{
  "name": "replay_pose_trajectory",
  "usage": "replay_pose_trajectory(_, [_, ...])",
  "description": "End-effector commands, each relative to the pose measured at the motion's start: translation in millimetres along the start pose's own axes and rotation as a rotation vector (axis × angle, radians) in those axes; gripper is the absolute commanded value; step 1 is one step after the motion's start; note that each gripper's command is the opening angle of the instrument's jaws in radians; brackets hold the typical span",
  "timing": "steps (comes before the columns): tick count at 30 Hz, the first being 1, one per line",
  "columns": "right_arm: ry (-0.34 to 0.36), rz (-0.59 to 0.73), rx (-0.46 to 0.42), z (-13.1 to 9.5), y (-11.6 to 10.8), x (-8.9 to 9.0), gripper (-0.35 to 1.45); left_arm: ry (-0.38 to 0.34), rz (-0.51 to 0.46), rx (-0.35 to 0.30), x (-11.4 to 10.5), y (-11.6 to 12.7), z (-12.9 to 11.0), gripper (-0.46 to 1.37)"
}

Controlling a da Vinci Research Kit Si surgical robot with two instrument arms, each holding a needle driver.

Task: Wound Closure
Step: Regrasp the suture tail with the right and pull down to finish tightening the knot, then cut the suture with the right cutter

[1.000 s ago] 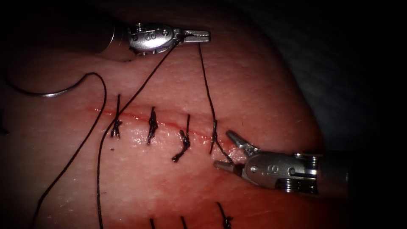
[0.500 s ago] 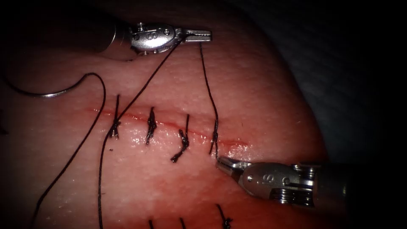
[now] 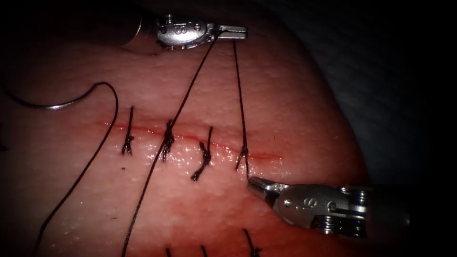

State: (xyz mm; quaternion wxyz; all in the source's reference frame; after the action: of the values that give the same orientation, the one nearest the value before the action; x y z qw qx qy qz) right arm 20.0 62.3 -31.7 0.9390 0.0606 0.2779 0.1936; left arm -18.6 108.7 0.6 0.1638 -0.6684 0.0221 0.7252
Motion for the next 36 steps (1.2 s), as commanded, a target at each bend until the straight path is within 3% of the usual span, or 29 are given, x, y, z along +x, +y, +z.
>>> replay_pose_trajectory(1, [0.003,-0.011,-0.004,0.0,-0.2,0.1,-0.35,-0.004,0.006,0.007,-0.1,-0.3,0.1,-0.35])
replay_pose_trajectory(16, [-0.003,-0.057,-0.019,0.7,-0.7,0.9,-0.35,-0.029,0.064,0.042,0.0,-2.0,-0.5,-0.35])
replay_pose_trajectory(22, [0.084,-0.111,-0.081,0.2,0.1,1.0,-0.35,-0.014,0.052,0.024,0.4,-0.7,-0.6,-0.35])
replay_pose_trajectory(24, [0.111,-0.112,-0.089,0.1,0.4,1.0,0.3,-0.009,0.049,0.018,0.8,-0.3,-0.7,-0.35])
replay_pose_trajectory(26, [0.144,-0.109,-0.121,0.0,0.7,1.1,1.09,-0.005,0.038,0.012,1.4,0.1,-0.9,-0.35])
replay_pose_trajectory(27, [0.168,-0.107,-0.146,0.0,0.9,1.2,1.25,-0.004,0.035,0.01,1.8,0.3,-1.0,-0.35])
replay_pose_trajectory(36, [0.247,-0.098,-0.206,-1.2,2.2,1.0,1.39,0.009,-0.014,-0.016,6.0,1.5,-2.7,-0.35])
